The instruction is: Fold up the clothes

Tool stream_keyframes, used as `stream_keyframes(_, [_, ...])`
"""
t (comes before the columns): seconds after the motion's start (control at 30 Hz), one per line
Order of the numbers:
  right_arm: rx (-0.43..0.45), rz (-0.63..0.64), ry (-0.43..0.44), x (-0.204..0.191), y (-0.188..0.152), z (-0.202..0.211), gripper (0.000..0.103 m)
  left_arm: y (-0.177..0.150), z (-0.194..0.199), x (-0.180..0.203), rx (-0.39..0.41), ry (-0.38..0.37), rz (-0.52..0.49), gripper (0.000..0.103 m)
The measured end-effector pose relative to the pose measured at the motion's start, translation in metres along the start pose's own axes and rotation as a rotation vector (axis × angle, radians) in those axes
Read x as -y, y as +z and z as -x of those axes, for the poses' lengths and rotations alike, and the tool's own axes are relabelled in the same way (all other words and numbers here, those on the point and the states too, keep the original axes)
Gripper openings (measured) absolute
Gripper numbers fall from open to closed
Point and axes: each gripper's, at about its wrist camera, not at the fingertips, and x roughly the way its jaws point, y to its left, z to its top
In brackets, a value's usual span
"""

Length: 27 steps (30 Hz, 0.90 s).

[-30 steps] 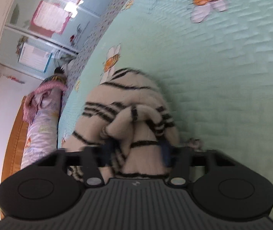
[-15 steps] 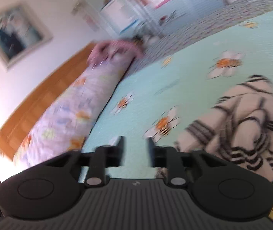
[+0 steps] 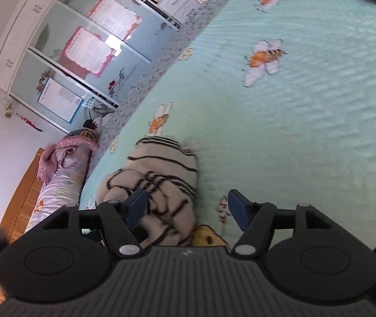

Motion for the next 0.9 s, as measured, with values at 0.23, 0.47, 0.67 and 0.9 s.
stream_keyframes(0.23, [-0.024, -0.026, 0.008, 0.014, 0.003, 0.010, 0.069, 0.007, -0.008, -0.041, 0.039, -0.089, 0.232, 0.019])
stream_keyframes(0.47, [-0.051, 0.000, 0.051, 0.001, 0.001, 0.007, 0.069, 0.000, 0.076, -0.108, 0.239, -0.007, 0.358, 0.007])
stream_keyframes(0.67, [-0.095, 0.162, 0.038, -0.045, -0.015, -0.034, 0.074, -0.034, 0.091, -0.120, 0.176, 0.008, 0.364, 0.008])
stream_keyframes(0.9, [-0.177, 0.255, -0.053, -0.077, -0.028, -0.108, 0.074, -0.038, 0.087, -0.105, 0.180, -0.022, 0.337, 0.008])
